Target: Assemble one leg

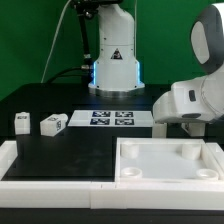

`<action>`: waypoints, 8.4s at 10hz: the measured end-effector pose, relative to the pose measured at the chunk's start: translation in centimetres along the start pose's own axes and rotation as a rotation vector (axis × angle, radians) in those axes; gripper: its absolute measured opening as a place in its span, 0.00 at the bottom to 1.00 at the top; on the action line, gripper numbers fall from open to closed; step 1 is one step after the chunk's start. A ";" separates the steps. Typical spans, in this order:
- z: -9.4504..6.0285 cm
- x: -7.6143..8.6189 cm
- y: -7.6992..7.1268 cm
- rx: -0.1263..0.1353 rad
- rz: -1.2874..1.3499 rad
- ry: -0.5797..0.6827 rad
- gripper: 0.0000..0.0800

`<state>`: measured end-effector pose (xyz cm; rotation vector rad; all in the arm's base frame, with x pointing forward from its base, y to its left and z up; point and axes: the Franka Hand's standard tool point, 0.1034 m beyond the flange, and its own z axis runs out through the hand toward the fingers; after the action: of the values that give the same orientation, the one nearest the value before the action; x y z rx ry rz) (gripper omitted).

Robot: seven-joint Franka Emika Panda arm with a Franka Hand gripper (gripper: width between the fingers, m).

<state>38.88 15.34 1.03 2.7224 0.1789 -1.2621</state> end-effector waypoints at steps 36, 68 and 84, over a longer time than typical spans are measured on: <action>-17.3 1.6 6.1 -0.003 -0.187 1.271 0.37; -20.9 10.6 7.3 -0.095 -0.264 1.441 0.37; -21.9 9.1 7.0 -0.046 -0.247 1.240 0.81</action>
Offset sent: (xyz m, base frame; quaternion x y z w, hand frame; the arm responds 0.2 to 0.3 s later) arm -0.0042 0.0031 -0.0062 -0.0045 0.0128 0.0038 0.9999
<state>62.29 12.72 8.62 3.0427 0.6334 0.5657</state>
